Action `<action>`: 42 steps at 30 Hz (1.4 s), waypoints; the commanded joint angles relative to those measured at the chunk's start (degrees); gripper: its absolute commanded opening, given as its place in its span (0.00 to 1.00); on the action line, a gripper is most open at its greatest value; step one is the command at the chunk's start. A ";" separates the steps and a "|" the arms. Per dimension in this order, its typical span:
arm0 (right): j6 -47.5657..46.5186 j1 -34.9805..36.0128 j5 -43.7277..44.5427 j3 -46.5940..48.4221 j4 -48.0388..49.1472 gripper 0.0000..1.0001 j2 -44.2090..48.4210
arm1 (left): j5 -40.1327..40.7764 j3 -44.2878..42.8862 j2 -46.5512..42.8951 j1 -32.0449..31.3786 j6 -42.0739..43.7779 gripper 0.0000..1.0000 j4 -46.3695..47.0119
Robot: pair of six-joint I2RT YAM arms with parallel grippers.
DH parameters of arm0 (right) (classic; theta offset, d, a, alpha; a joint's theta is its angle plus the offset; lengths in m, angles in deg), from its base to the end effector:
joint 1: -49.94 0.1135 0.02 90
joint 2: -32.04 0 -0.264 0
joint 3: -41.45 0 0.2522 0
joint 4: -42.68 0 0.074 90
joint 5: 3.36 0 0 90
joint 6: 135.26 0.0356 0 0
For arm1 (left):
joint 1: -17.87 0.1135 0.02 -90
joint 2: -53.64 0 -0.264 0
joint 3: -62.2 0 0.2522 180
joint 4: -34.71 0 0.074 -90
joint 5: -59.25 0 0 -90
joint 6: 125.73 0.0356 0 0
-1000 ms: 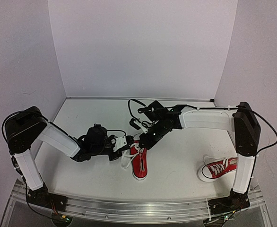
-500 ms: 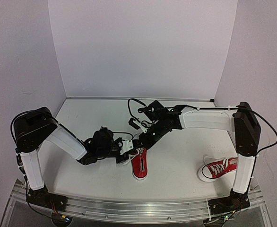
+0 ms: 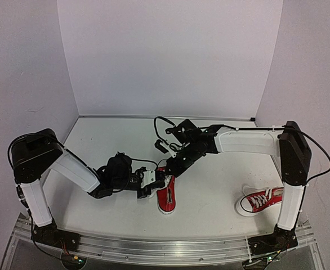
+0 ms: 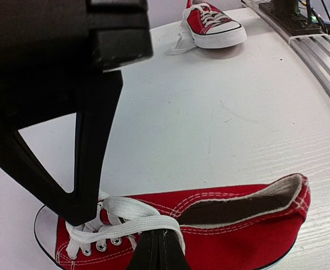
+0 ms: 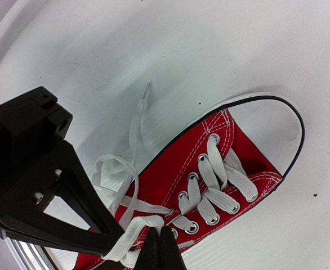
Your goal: Tie the shoes
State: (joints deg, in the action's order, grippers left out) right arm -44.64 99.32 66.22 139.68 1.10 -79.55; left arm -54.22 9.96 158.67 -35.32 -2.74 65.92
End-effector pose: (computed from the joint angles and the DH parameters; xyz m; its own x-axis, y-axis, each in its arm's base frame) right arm 0.2667 0.3301 0.2128 -0.5420 -0.6163 -0.5713 -0.8360 0.4647 0.2918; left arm 0.1925 -0.2808 0.1284 0.3359 0.3848 -0.8597 0.9221 0.0519 0.3835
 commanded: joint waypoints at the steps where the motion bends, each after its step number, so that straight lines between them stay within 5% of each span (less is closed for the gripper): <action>1: 1.10 -0.69 0.00 -0.08 1.36 0.01 2.56 | -2.88 0.12 -2.58 -0.98 -0.47 0.00 0.67; 9: 1.91 -0.78 -0.79 0.60 1.35 0.05 1.64 | -2.94 -2.17 -1.10 -2.01 -0.26 0.00 -0.41; 17: 6.44 -4.32 -8.62 -1.06 1.43 0.34 5.03 | -0.62 -3.17 2.30 -2.00 -0.90 0.00 2.16; 29: 18.68 -7.60 -19.49 -13.62 8.91 0.36 10.06 | 0.79 -3.26 2.31 -2.01 -0.14 0.00 1.86; 42: 19.68 -5.49 -21.15 -10.12 10.84 0.34 2.93 | 1.19 -3.17 1.76 -2.00 0.19 0.00 0.90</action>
State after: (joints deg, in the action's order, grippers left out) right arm -25.49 93.43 46.32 126.66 10.06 -74.64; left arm -53.36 8.32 160.97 -37.11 -2.74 66.01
